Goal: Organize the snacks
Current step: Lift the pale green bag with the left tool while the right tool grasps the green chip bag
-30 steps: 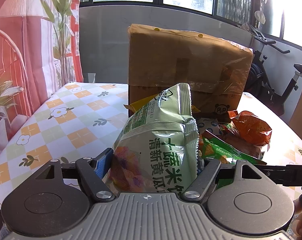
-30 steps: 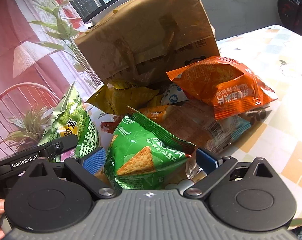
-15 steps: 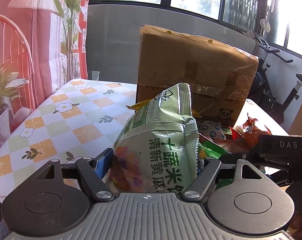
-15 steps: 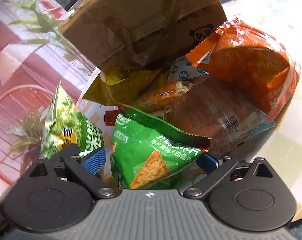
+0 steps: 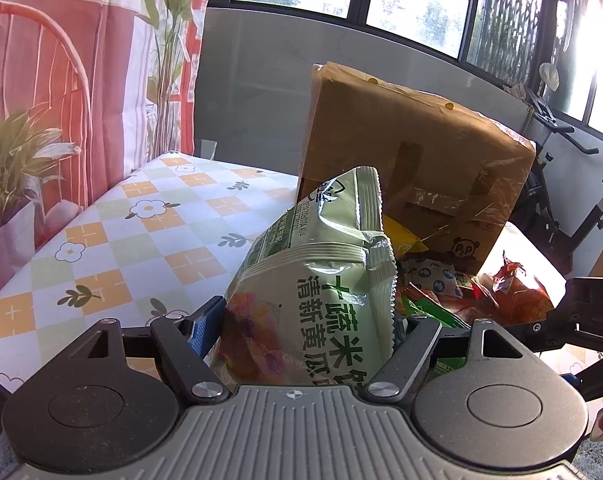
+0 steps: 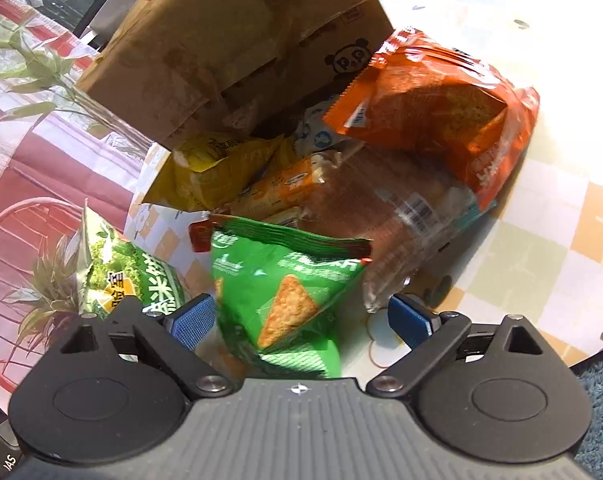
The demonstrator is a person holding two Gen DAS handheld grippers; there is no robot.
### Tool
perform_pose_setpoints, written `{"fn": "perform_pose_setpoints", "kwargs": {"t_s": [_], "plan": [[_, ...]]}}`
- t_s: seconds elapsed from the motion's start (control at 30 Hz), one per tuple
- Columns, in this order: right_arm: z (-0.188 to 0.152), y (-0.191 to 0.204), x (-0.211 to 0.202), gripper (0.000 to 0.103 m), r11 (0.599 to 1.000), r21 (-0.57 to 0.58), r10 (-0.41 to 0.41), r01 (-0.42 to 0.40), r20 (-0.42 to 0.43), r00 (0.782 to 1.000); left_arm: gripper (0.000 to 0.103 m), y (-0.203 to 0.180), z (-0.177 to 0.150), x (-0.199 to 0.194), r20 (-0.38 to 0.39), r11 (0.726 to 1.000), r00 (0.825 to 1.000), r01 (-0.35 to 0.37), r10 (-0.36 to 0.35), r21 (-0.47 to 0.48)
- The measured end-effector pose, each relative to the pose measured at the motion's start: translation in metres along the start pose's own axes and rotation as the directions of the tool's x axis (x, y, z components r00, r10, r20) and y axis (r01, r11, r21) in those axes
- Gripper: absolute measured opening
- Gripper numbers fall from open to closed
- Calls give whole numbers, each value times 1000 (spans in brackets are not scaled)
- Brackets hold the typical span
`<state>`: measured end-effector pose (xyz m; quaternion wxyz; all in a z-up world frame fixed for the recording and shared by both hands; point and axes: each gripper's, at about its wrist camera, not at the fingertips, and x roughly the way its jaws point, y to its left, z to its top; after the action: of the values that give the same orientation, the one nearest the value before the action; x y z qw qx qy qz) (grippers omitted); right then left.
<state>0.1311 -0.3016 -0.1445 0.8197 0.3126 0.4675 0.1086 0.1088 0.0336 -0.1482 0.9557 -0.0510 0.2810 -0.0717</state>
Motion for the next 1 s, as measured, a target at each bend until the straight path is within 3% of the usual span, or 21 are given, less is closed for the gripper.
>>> {"fn": "perform_pose_setpoints", "kwargs": {"t_s": [0.23,0.3,0.5,0.67,0.8,1.0], "plan": [[6,44,28,90,990,-116,-86,78,-60,994,78,11,3,-5,15,999,1000,-14,15,-37],[8,46,39,83,988,-107,-118,109,-79,990,78,12,2,-5,17,999,1000,-8,9,-39],[12,56,62,77,962,-194,-198,190,-21,980,78,14,0,-5,17,999,1000,-7,8,-44],[4,67,82,78,924,-301,-257,237,-28,966,78,13,0,-3,15,999,1000,-5,6,-36],[-1,64,79,77,919,-325,-236,223,-1,972,78,16,0,-2,14,999,1000,-8,9,-50],[-4,45,52,72,953,-263,-143,149,43,989,78,17,1,-3,20,998,1000,-8,9,-60]]}}
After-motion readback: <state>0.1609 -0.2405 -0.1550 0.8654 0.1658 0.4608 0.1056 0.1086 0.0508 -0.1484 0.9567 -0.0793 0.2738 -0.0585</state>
